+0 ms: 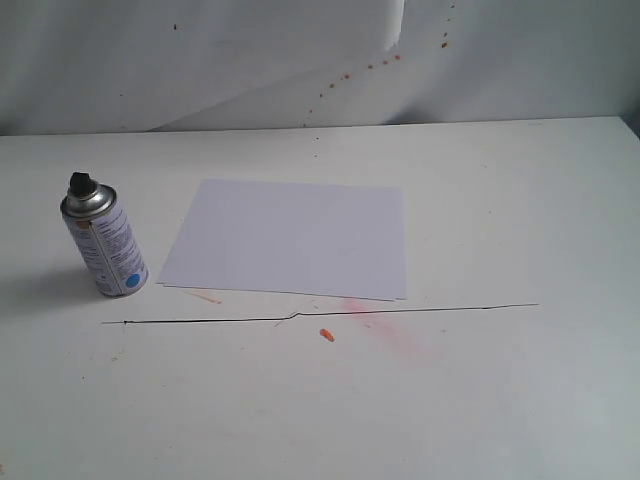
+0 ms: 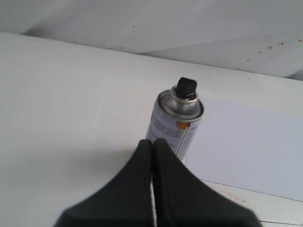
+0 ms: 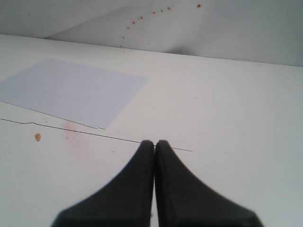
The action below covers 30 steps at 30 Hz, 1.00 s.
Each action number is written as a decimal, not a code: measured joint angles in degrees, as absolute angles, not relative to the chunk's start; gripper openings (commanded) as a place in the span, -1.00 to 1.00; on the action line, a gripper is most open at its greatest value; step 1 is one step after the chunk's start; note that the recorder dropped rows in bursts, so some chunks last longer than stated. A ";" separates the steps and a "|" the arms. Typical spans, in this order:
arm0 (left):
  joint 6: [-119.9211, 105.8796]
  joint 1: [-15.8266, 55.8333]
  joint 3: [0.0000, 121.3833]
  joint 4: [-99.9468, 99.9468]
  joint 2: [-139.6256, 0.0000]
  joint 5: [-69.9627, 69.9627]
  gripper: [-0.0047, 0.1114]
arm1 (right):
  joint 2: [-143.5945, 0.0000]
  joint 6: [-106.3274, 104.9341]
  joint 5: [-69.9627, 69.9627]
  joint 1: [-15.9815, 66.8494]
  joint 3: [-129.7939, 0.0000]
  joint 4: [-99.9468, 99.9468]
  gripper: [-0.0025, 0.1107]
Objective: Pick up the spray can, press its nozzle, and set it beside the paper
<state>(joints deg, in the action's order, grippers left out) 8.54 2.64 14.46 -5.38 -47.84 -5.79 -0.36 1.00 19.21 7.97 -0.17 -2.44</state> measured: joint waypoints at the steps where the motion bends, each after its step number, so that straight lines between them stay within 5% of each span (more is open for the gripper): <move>1: 9.58 2.64 13.83 -5.38 -49.89 -7.59 -0.92 | -0.36 1.00 19.21 7.97 -0.17 -2.44 -0.96; 15: 17.13 2.67 4.86 13.41 -69.37 -41.90 -0.90 | -0.36 1.00 19.21 7.97 -0.17 -2.44 -0.96; 17: 17.24 2.67 4.86 14.06 -72.91 -45.08 -0.76 | -0.36 1.00 19.21 7.97 -0.17 -2.44 -0.96; 24: 18.55 2.67 4.75 14.97 -79.11 -48.18 0.46 | -0.36 1.00 19.21 7.97 -0.17 -2.44 -0.96; 30: 18.65 2.67 4.67 14.72 -84.07 -53.98 0.49 | -0.36 1.00 19.21 7.97 -0.17 -2.44 -0.96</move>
<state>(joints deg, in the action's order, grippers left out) 18.65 2.67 4.67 14.72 -84.07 -53.98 -0.36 1.00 19.21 7.97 -0.17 -2.44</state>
